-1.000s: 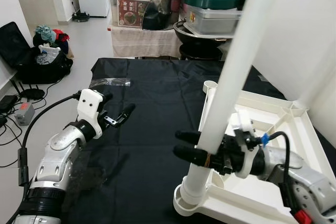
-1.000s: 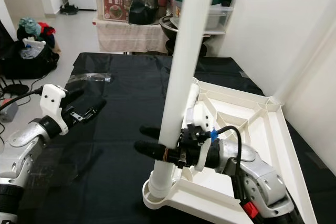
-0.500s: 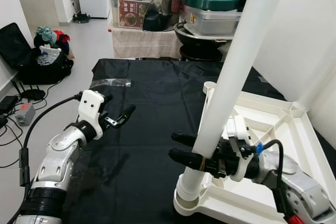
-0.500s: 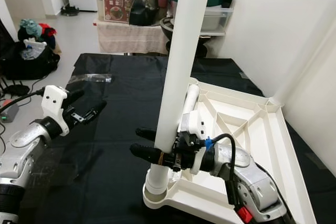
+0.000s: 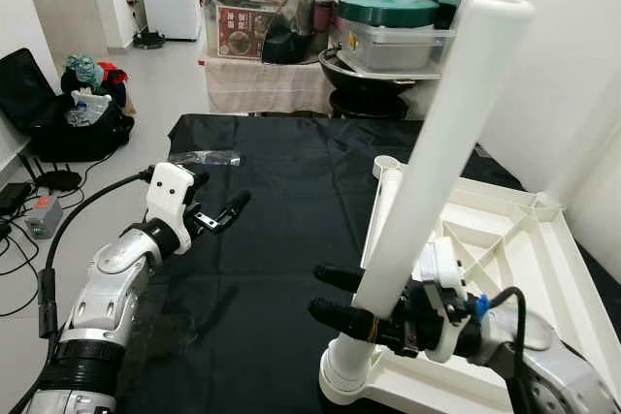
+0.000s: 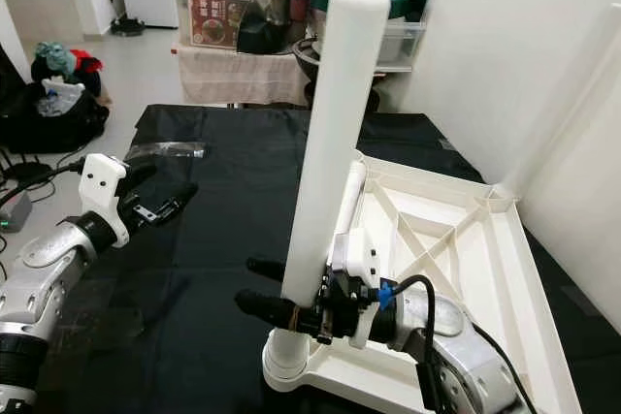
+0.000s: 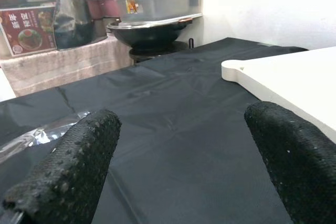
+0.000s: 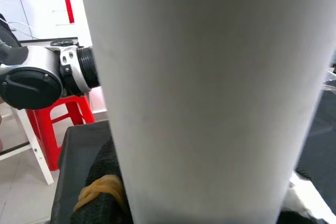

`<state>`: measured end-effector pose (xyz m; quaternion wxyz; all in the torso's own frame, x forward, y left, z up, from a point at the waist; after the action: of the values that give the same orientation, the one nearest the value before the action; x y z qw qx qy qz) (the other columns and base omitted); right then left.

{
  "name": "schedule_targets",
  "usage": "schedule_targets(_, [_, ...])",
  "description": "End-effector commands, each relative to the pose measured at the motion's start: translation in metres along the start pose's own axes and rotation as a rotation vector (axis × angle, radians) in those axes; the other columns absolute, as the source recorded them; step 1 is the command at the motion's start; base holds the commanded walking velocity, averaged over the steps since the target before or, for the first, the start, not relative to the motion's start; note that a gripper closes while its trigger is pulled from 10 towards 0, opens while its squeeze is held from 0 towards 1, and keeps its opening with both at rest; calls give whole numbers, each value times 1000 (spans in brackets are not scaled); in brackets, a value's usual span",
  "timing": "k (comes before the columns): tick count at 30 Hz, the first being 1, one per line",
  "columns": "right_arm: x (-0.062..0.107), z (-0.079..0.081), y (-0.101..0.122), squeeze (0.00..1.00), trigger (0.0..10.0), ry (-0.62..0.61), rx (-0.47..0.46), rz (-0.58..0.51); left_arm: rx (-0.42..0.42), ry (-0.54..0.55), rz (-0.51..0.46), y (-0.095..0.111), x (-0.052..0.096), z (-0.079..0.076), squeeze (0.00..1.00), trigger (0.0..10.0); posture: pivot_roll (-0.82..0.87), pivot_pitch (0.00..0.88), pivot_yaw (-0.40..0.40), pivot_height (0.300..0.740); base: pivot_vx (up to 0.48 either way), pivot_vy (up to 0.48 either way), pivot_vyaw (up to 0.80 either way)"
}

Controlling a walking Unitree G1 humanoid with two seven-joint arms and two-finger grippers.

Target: Building children table

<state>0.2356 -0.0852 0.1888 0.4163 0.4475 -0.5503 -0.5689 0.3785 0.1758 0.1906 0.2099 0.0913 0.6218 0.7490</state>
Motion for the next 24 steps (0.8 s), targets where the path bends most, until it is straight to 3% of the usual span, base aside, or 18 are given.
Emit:
schedule_targets(1, [7,-1,-24,0,0,-27,-84,79,-16,-15,-1,1,-3,-2,0,10000,71,0,-72,740,0,0,0])
schedule_targets(13, [-1,-4,-21,0,0,64,-156,36,-4,-24,5,-1,-5,-4,0,10000,81,0,-76,740,0,0,0])
schedule_targets(17, [-10,-18,-21,0,0,3,-93,47,-7,-16,3,0,-3,-2,0,10000,100,0,-92,740,0,0,0])
schedule_targets(18, [-13,-25,-22,0,0,-48,-83,52,-9,-12,3,0,-2,-1,0,10000,100,0,-92,740,0,0,0])
schedule_targets(19, [-18,-42,-23,0,0,-187,-42,52,-12,-4,4,0,0,1,0,10000,101,0,-97,740,0,0,0])
schedule_targets(20, [-19,-62,-26,0,0,-374,-58,59,-14,4,5,-1,1,3,0,10000,102,0,-99,740,0,0,0])
schedule_targets(21, [-19,-62,-26,0,0,-374,-58,59,-14,4,5,-1,1,3,0,10000,102,0,-99,740,0,0,0])
schedule_targets(24, [-1,-100,-39,0,0,-801,-79,134,0,21,5,-2,3,5,0,10000,87,0,-93,740,0,0,0])
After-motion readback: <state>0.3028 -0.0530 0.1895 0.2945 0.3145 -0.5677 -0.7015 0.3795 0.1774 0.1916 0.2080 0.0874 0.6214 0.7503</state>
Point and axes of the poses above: a point about 5 cm out from each wrist's last joint towards the gripper, its own x axis pointing back from the gripper into the wrist, its own y axis along the axis of the wrist's last joint, z = x × y, the point moved 5 cm from there along -x, pointing out of the wrist towards the gripper, and after that the axes turned 2 degrees about -x, right-handed, at the moved point
